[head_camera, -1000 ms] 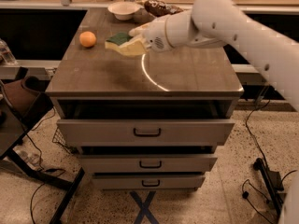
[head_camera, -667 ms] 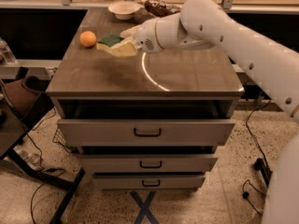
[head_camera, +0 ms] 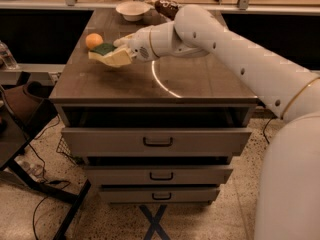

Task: Move sponge near orange

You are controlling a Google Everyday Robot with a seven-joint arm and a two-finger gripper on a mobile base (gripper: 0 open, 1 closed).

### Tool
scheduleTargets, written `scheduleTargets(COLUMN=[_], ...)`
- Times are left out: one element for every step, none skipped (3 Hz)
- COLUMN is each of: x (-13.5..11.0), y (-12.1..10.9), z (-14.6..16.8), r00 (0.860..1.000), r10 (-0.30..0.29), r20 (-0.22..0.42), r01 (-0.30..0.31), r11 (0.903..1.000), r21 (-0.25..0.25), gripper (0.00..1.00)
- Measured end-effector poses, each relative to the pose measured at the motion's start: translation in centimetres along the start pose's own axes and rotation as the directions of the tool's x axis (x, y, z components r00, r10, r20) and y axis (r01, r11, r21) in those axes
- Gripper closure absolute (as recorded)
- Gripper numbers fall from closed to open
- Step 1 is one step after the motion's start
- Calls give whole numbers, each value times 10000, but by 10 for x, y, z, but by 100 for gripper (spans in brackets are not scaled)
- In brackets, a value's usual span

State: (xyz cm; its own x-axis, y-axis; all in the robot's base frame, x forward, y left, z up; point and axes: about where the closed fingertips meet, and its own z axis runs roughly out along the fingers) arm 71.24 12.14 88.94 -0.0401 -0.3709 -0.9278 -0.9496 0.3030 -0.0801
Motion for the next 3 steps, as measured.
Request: scheduleTargets(x=[1, 1, 1], y=[9, 11, 13], z=[14, 18, 20], r00=[10000, 10000, 10000], r10=[39, 42, 41], r20=[70, 74, 75], r01=[-36, -39, -37], r11=[9991, 9988, 9985], r21=[-412, -494, -540], gripper=[100, 85, 63])
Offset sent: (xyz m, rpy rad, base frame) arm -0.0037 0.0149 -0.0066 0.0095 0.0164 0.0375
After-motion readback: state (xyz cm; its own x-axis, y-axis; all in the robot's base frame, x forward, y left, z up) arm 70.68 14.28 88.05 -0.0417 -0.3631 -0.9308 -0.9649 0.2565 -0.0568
